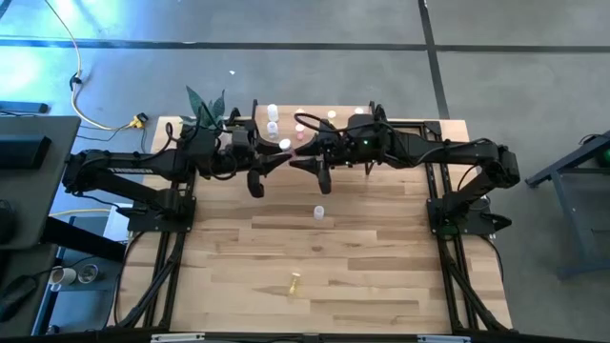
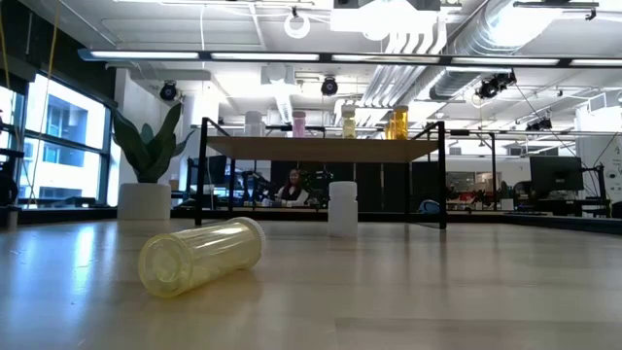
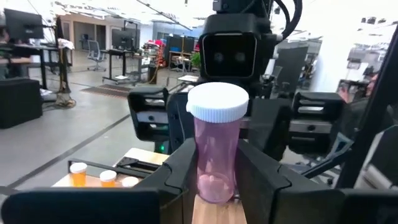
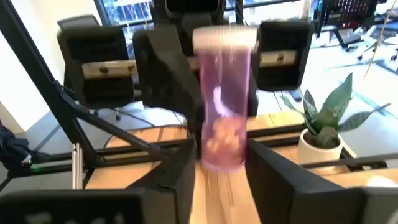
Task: Pick and place medicine bottles onto shelf by color
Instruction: Put the pink pill bottle aligned with the other pink pill bottles on the shelf
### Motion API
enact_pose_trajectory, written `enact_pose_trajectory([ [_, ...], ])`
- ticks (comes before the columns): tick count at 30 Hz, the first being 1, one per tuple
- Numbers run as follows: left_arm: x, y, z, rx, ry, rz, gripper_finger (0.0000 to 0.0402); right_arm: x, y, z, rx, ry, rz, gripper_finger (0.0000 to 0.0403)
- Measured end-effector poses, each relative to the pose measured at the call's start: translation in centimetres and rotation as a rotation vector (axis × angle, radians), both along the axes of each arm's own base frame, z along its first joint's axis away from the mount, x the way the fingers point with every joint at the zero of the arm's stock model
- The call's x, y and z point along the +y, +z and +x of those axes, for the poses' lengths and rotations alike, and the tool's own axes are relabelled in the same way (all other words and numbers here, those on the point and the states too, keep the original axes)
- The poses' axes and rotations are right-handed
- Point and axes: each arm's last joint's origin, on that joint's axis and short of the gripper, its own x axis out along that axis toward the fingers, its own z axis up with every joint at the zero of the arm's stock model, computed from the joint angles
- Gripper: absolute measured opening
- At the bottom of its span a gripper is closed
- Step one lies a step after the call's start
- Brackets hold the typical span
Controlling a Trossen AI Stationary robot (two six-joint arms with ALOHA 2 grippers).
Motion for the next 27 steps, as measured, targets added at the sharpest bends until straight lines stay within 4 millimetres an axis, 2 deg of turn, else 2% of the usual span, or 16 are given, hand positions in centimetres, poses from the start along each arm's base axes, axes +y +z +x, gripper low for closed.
enact_pose_trajectory([
  [3, 0.1, -0.2, 0.0, 0.027, 0.023, 0.013, 0.0083, -0.3, -0.4, -0.1, 0.038, -0.012, 0.003, 0.0158],
  [7, 0.2, -0.6, -0.1, 0.071, 0.073, 0.013, 0.0083, -1.4, -1.0, -0.8, 0.192, -0.047, 0.019, 0.0187],
  [11, 0.3, -1.3, -0.1, 0.163, 0.112, 0.040, 0.0083, -2.9, -1.0, -1.9, 0.329, -0.087, 0.001, 0.0197],
  [14, 0.4, -2.0, -0.2, 0.235, 0.144, 0.036, 0.0083, -4.2, -0.4, -2.6, 0.374, -0.142, -0.036, 0.0198],
  [18, 0.5, -2.6, -0.4, 0.300, 0.184, 0.034, 0.0083, -5.8, 1.0, -3.3, 0.351, -0.189, -0.089, 0.0199],
  [21, 0.6, -2.8, -0.1, 0.317, 0.197, 0.044, 0.0083, -6.6, 2.8, -3.5, 0.269, -0.192, -0.158, 0.0199],
  [27, 0.9, -4.1, 1.2, 0.368, 0.222, 0.042, 0.0083, -6.8, 5.5, -3.4, 0.055, -0.066, -0.247, 0.0199],
])
